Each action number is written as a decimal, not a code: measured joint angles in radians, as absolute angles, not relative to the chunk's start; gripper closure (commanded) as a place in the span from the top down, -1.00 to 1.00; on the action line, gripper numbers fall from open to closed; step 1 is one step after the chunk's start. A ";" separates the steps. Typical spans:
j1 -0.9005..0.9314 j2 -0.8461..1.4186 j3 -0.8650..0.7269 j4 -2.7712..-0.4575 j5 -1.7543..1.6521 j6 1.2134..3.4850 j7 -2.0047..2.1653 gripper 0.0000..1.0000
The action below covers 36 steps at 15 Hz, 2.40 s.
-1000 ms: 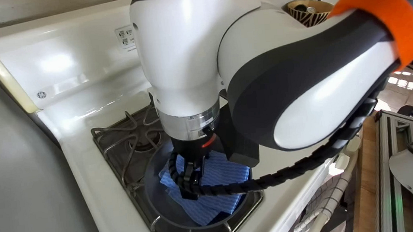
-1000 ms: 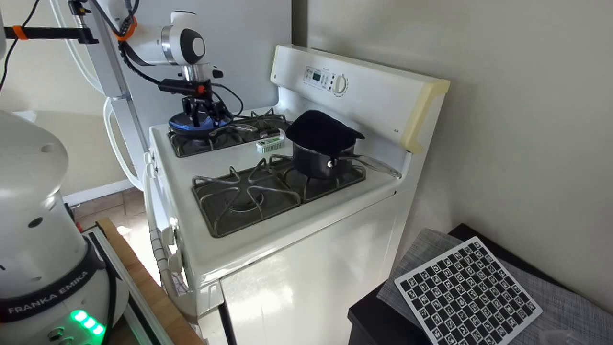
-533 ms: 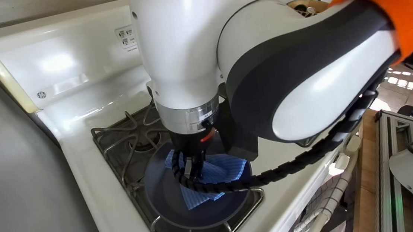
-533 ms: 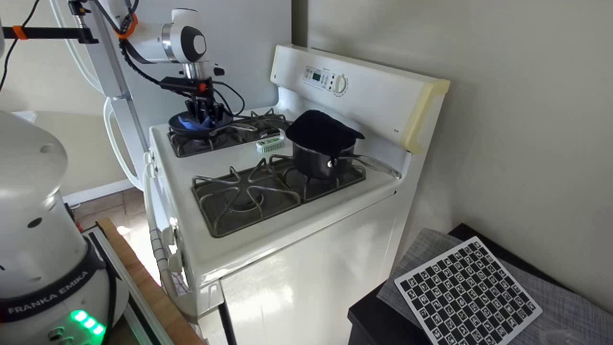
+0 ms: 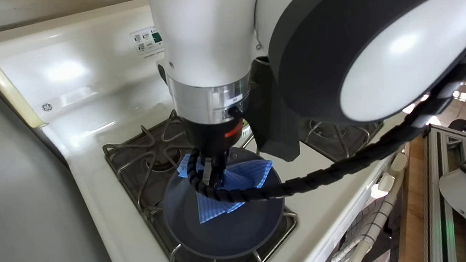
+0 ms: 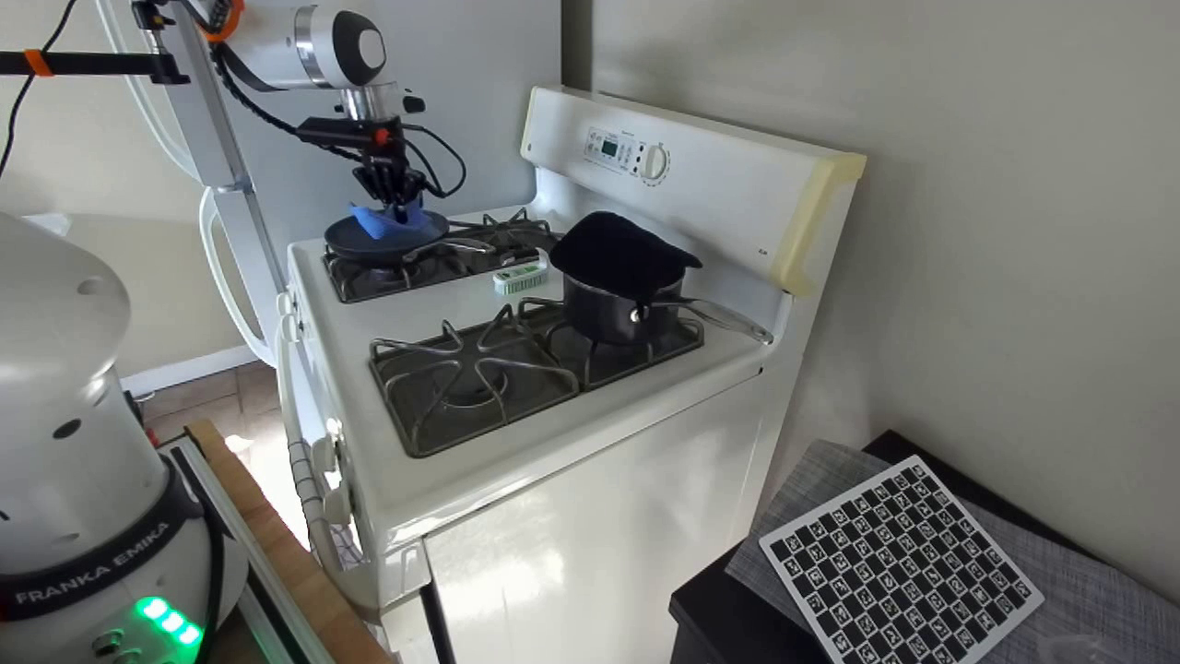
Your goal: Use the towel to wipe the pan
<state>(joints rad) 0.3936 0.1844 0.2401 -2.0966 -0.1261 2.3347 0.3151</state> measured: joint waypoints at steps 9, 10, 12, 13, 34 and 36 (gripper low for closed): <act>0.356 -0.129 0.255 -2.235 -0.053 2.170 0.456 -1.00; 0.340 -0.168 0.255 -2.269 -0.046 2.159 0.483 -1.00; 0.303 -0.240 0.254 -2.337 -0.028 2.144 0.528 -1.00; 0.285 -0.273 0.254 -2.370 -0.020 2.137 0.543 -1.00; 0.096 -0.277 0.234 -2.724 0.006 2.525 0.607 -1.00; 0.096 -0.243 0.234 -2.724 0.006 2.582 0.593 -1.00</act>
<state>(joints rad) 0.0962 -0.2426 0.2341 -2.7237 0.0058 2.5820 0.5932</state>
